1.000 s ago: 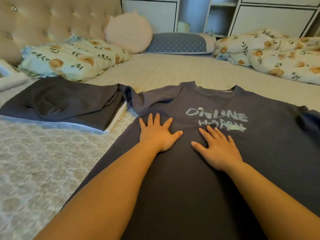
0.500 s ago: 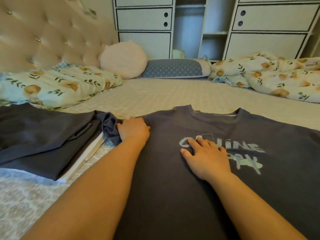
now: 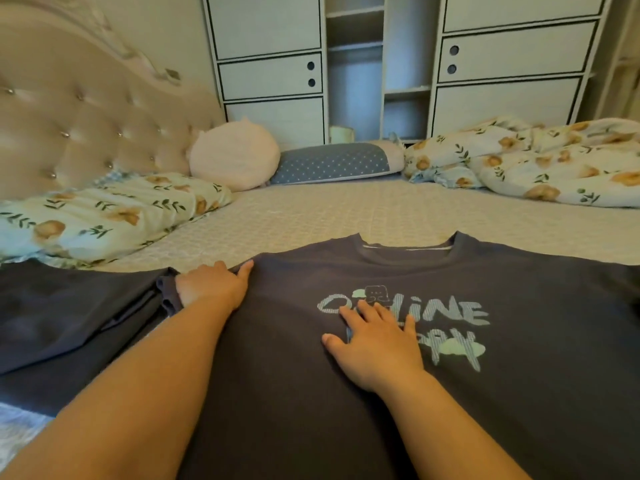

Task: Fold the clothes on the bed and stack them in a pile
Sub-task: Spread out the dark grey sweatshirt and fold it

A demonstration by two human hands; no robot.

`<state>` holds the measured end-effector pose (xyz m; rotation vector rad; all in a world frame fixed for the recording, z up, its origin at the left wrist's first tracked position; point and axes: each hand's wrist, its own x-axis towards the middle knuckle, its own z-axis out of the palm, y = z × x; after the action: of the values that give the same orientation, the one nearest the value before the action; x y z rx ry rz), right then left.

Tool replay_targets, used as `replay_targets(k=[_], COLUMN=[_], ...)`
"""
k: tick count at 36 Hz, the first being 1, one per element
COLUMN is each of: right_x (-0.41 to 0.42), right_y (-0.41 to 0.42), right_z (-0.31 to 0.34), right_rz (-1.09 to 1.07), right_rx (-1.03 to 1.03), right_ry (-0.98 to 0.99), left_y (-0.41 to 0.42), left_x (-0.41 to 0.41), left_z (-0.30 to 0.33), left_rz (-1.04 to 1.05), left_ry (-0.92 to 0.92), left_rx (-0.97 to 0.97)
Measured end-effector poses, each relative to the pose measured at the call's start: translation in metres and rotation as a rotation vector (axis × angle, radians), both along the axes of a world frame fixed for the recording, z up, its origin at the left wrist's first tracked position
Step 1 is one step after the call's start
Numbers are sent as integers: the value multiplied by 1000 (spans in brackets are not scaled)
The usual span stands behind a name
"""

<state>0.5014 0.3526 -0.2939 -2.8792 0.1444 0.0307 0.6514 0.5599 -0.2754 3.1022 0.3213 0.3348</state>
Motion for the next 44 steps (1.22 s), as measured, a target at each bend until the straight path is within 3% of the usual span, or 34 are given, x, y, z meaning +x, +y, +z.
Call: replay_targets(k=[4,7,11,13,16,17,20,23,26,28,30,33,36,44], right_x=[1,-1,-6,-6,-5,-5,-6,-10,-12,-12,-11,-9,-7,-8], right_y=[0,0,-3,-10,-28,-36,-61,-76,-77,-73,-66,-59,-53,-61], right_z=[1,1,1,6,25,33,50,52,45,41,37,33,29,24], right_rz=[0,-1,18,11,-164,-251,-458,-538,-513,-495,-476,-479,-485,-526], right_rx=[24,34,80,210,714,896,1313,1326,1180,1027,864,645,549,645], right_ry=[8,3,19,-37,-253,-316,-347,-348,-355,-272,-198,-154,-157,-209], left_y=[12,6,-27,-57,-101,-112,-126,-127,-125,-122,-120,-120,-129,-164], left_x=[-3,-14,-25,-31,-48,-55,-58,-55,-47,-44,-43,-38,-34,-31], left_z=[20,46,94,117,137,139,123,94,49,17,-11,-22,-18,6], left_rz=[-50,-148,-230,-255,-431,-525,-701,-752,-776,-762,-710,-642,-722,-802], left_ry=[126,101,50,89,369,475,541,470,354,278,200,19,-78,-39], left_rx=[215,362,275,-11,-931,-1110,-1251,-1051,-476,-203,-113,-163,-176,452])
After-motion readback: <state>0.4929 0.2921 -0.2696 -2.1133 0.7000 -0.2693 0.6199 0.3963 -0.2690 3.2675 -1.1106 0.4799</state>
